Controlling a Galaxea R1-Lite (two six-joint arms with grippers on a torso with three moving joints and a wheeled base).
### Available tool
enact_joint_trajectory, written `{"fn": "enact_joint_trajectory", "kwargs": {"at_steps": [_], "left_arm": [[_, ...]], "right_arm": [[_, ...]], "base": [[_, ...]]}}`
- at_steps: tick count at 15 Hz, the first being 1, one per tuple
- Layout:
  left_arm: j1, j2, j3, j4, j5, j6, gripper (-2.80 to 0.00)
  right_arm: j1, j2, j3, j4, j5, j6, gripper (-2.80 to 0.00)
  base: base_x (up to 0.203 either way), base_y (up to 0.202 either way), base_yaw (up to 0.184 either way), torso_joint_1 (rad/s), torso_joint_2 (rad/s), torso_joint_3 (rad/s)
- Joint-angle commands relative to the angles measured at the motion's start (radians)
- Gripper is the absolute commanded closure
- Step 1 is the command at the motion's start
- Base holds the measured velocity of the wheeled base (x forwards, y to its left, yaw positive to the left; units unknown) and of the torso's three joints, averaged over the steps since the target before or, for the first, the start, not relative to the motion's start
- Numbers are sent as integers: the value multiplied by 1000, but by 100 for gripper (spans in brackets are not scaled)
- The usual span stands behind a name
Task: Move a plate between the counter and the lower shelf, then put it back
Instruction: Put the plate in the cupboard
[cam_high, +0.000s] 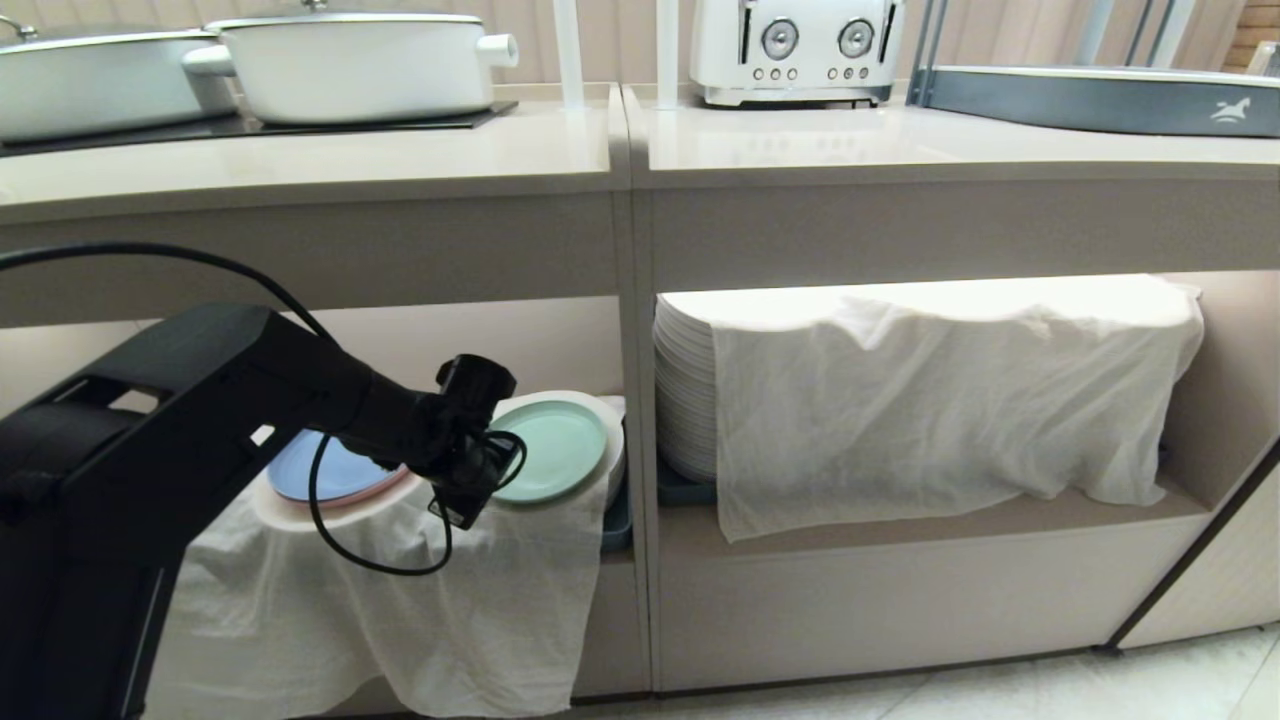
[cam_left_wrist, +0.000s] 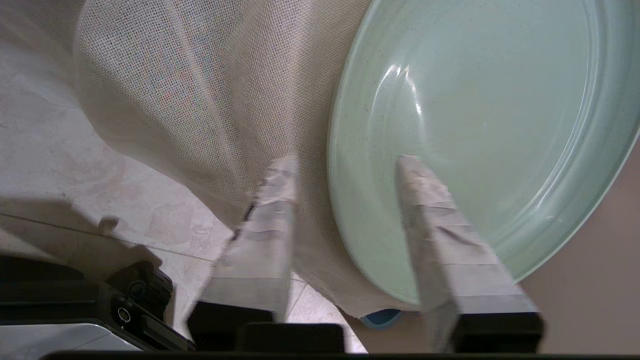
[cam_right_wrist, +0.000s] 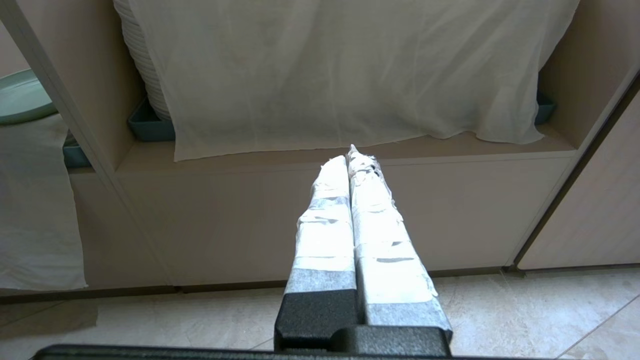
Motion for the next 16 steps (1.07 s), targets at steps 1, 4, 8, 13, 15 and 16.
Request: {"fn": "enact_joint_trajectory", "kwargs": {"at_steps": [1,4,8,13,15,16], "left_arm": [[-1,-3,2,1,1,-8,-280],[-1,-6,2,1,2,-9,-280],[-2,-10,2,1,4,-6,-280],[-4,-27,2,50,2,-6,-280],[-4,-33,3,52,4,-6,-280],[-5,-42,4,53,3,-6,-280]], "right_arm": [[0,0,0,0,0,0,0],[0,0,0,0,0,0,0],[0,0,0,0,0,0,0],[0,0,0,0,1,0,0],[0,0,0,0,0,0,0],[0,0,0,0,0,0,0]], "base": [[0,0,0,0,0,0],[0,0,0,0,0,0],[0,0,0,0,0,0],[0,0,0,0,0,0],[0,0,0,0,0,0],[0,0,0,0,0,0]]}}
